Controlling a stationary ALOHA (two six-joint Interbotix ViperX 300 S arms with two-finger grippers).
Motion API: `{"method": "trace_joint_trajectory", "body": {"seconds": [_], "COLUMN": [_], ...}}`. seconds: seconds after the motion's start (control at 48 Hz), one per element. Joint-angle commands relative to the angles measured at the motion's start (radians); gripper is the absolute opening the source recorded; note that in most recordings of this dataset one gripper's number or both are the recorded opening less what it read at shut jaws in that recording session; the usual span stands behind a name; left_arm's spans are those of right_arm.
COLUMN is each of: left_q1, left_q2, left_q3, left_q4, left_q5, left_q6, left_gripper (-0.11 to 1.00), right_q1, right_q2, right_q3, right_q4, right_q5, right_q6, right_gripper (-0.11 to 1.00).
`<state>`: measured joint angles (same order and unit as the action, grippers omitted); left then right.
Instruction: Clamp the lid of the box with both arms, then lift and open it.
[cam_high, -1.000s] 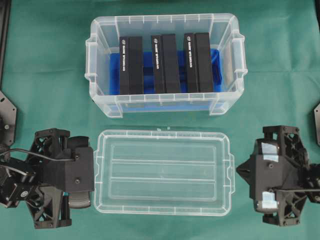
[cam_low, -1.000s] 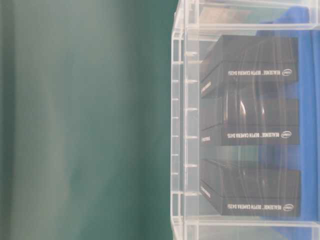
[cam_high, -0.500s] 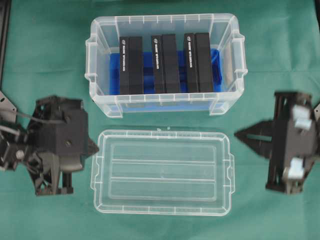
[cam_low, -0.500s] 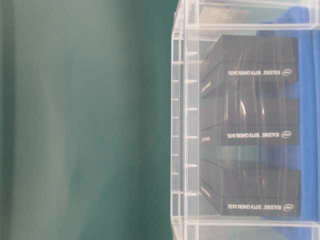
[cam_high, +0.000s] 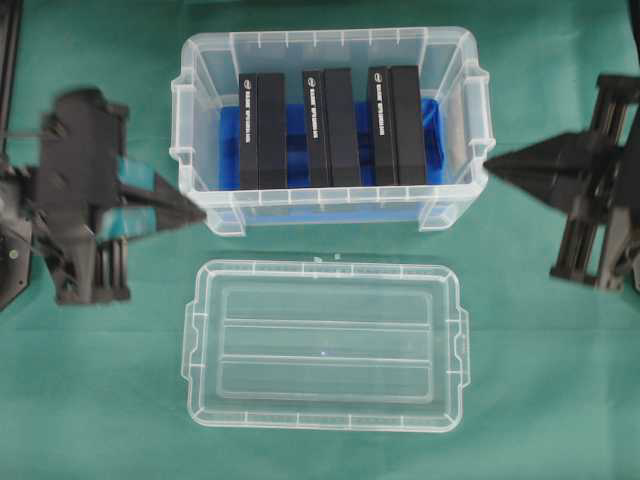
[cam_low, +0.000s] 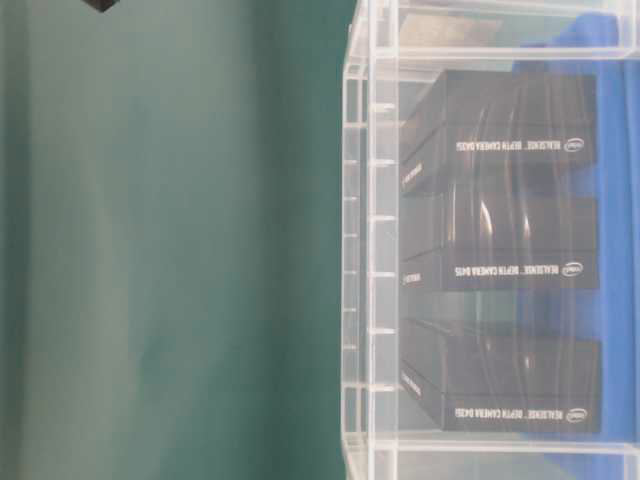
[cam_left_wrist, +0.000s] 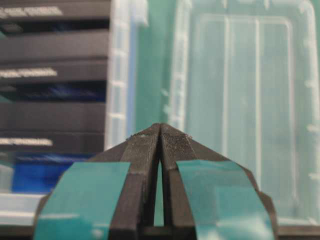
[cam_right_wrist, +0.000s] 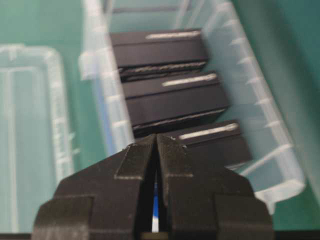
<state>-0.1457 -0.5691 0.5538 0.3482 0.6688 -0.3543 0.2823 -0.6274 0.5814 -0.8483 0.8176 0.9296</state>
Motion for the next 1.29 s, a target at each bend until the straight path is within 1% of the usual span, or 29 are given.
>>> {"method": "trace_joint_trajectory", "body": {"seconds": [0.0, 0.25, 0.437, 0.583, 0.771, 1.27], "left_q1": [0.038, 0.130, 0.199, 0.242, 0.268, 0.275], "left_q2": [-0.041, -0.112, -0.146, -0.169, -0.204, -0.212], "left_q3": [0.005, 0.048, 0.092, 0.138, 0.186, 0.216], "left_q4": [0.005, 0.005, 0.005, 0.005, 0.003, 0.002], "left_q5": [-0.040, -0.109, -0.167, -0.225, -0.273, -0.302], "left_q6": [0.008, 0.044, 0.051, 0.051, 0.049, 0.049], "left_gripper": [0.01, 0.01, 0.01, 0.01, 0.01, 0.01], "right_q1": [-0.043, -0.156, -0.250, -0.304, -0.334, -0.367], "right_q2": [-0.025, -0.077, -0.126, -0.152, -0.161, -0.160], "right_q3": [0.005, 0.064, 0.127, 0.170, 0.198, 0.244], "right_q4": [-0.026, -0.058, -0.058, -0.058, -0.058, -0.058], "right_q5": [-0.029, -0.132, -0.229, -0.291, -0.341, -0.400], "right_q6": [-0.002, -0.006, -0.009, -0.009, -0.009, -0.005], "right_gripper": [0.00, 0.00, 0.00, 0.00, 0.00, 0.00]}}
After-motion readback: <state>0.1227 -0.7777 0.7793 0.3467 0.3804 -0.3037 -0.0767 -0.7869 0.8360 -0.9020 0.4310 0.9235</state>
